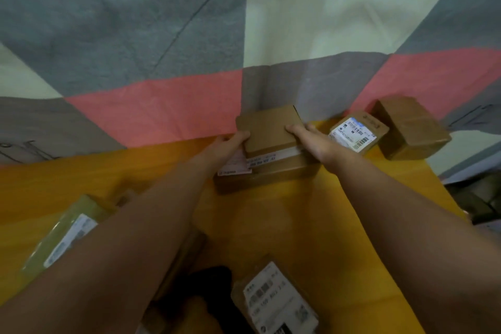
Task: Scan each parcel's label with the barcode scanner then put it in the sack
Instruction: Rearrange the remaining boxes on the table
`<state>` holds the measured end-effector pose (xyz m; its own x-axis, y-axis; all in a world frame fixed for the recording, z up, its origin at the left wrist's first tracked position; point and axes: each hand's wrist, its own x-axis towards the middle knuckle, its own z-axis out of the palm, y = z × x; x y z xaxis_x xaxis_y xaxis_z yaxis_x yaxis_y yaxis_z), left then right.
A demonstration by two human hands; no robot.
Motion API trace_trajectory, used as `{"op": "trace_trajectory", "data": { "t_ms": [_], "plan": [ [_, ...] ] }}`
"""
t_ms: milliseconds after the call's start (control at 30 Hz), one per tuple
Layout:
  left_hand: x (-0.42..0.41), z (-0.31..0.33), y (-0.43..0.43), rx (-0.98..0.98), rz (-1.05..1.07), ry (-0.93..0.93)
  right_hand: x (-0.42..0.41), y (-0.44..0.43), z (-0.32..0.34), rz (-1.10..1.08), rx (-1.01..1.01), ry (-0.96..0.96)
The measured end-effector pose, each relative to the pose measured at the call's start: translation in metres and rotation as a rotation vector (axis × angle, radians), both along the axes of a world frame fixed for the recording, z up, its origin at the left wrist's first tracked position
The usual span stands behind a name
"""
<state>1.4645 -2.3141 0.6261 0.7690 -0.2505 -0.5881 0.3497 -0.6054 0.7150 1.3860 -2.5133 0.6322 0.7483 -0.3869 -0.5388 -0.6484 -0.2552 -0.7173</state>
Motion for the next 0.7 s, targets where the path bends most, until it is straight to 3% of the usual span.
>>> {"op": "trace_trajectory", "data": {
  "t_ms": [200, 267, 367, 467, 567, 700],
  "plan": [
    [-0.071, 0.021, 0.048, 0.098, -0.029, 0.045, -0.086, 0.059, -0.002, -0.037, 0.069, 0.091],
    [-0.091, 0.036, 0.054, 0.19, -0.065, -0.052, -0.111, 0.079, -0.002, -0.04, 0.102, 0.129],
    [-0.102, 0.057, 0.038, 0.326, -0.163, -0.359, -0.131, 0.079, 0.004, -0.088, 0.09, 0.101],
    [-0.106, 0.072, -0.012, 0.32, -0.338, -0.674, -0.141, 0.035, 0.024, -0.155, -0.207, -0.059],
    [-0.114, 0.072, -0.074, 0.28, -0.521, -0.742, -0.15, -0.027, 0.034, -0.163, -0.463, -0.088],
    [-0.116, 0.043, -0.148, 0.271, -0.635, -0.752, -0.149, -0.101, 0.019, -0.134, -0.646, 0.041]
  ]
}}
